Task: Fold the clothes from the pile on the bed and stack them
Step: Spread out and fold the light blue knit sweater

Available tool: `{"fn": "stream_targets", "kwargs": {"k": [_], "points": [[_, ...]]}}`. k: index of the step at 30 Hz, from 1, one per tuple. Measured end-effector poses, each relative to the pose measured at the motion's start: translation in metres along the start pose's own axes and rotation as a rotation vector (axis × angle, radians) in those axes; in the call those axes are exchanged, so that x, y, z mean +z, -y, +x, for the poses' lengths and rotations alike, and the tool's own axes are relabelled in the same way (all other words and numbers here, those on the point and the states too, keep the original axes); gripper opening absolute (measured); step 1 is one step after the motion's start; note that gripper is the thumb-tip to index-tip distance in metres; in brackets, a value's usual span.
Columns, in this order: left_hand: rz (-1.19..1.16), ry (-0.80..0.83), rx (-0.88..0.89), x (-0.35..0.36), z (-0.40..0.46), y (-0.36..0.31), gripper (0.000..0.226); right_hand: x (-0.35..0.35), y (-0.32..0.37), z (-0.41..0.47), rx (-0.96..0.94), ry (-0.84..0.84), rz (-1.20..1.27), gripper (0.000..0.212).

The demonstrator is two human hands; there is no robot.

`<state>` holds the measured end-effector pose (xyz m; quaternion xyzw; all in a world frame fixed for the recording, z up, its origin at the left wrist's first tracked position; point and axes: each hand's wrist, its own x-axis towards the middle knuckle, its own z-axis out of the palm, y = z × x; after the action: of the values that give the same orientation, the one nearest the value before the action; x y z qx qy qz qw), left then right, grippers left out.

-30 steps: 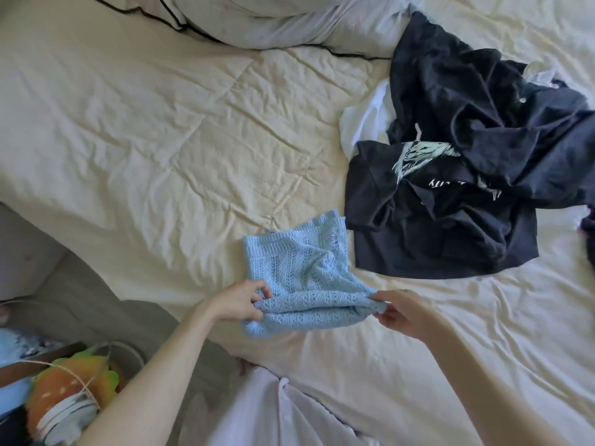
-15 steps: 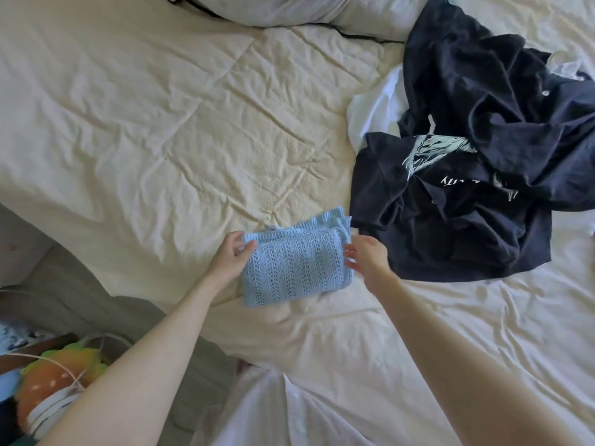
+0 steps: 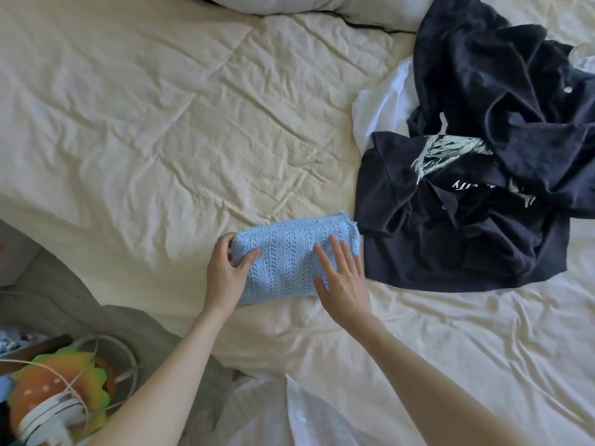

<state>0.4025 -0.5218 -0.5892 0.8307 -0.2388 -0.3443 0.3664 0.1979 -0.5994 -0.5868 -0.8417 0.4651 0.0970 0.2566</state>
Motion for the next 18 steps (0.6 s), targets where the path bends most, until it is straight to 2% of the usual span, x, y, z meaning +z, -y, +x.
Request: {"fn": "stream_targets", "kwargs": {"k": [4, 7, 9, 11, 12, 14, 16, 18], "points": [[0.081, 0.163, -0.28, 0.003, 0.015, 0.012, 0.034, 0.009, -0.008, 0.013, 0.046, 0.203, -0.071, 0.056], [0.021, 0.176, -0.325, 0.002, 0.018, 0.021, 0.039, 0.012, -0.008, 0.019, 0.036, 0.227, -0.038, 0.051], [-0.126, 0.189, -0.357, 0.0, 0.013, 0.025, 0.038, 0.008, -0.006, 0.02, 0.107, 0.074, 0.158, 0.039], [-0.305, 0.212, -0.469, -0.003, 0.005, 0.029, 0.041, 0.002, -0.01, 0.023, 0.29, -0.188, 0.394, 0.028], [-0.371, 0.236, -0.524, -0.004, 0.001, 0.031, 0.046, -0.001, -0.014, 0.027, 0.406, -0.25, 0.464, 0.03], [-0.434, 0.285, -0.592, -0.007, -0.003, 0.034, 0.048, -0.006, -0.027, 0.037, 0.671, -0.154, 0.602, 0.04], [-0.442, 0.324, -0.633, -0.009, -0.001, 0.035, 0.045, -0.01, -0.04, 0.049, 0.91, 0.072, 0.913, 0.035], [-0.439, 0.339, -0.684, -0.007, 0.004, 0.034, 0.035, -0.013, -0.054, 0.058, 1.017, 0.25, 1.121, 0.035]]}}
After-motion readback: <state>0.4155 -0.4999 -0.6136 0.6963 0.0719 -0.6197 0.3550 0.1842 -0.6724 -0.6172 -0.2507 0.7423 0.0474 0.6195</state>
